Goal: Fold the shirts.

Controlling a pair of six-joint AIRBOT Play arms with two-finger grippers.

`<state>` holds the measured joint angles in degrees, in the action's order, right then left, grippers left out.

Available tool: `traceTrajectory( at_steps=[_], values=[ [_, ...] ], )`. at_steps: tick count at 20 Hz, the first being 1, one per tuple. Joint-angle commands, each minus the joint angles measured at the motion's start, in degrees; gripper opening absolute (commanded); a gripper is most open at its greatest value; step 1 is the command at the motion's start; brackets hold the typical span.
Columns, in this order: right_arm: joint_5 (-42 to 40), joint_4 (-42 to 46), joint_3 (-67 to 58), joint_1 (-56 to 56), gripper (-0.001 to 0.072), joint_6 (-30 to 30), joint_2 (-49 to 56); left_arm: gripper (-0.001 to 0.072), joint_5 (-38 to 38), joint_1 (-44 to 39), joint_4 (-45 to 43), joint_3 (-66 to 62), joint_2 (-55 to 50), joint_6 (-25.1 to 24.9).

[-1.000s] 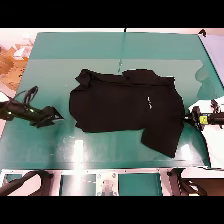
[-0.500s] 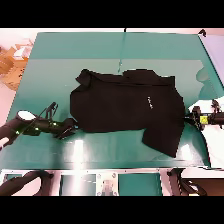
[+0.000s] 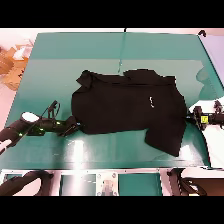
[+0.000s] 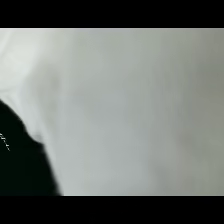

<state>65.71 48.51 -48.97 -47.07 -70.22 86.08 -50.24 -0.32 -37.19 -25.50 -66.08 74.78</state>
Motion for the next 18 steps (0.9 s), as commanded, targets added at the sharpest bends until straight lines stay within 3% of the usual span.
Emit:
traceTrajectory(
  at_steps=[1,5,7,13,18],
  values=[
    [-1.9,0.0,0.0,0.0,0.0015,-1.4,-0.4,0.0650,-0.2,-0.1,-1.0,0.1,-0.1,0.0],
    [-1.6,0.1,0.0,0.0,0.0015,-1.2,-0.8,0.0642,-1.8,-0.1,-4.7,0.1,-0.1,0.8],
    [-1.3,0.1,0.0,0.0,0.0015,-1.1,-0.8,0.0392,-0.5,-0.1,-6.0,0.1,-0.1,1.8],
    [-1.2,0.0,0.0,0.0,0.0015,-1.1,-0.8,0.0395,4.3,-0.1,-3.5,0.1,-0.1,1.6],
    [-1.0,0.0,0.0,0.0,0.0015,-0.7,-0.8,0.0378,5.7,-4.2,7.2,0.1,-7.7,-5.2]
  ],
)
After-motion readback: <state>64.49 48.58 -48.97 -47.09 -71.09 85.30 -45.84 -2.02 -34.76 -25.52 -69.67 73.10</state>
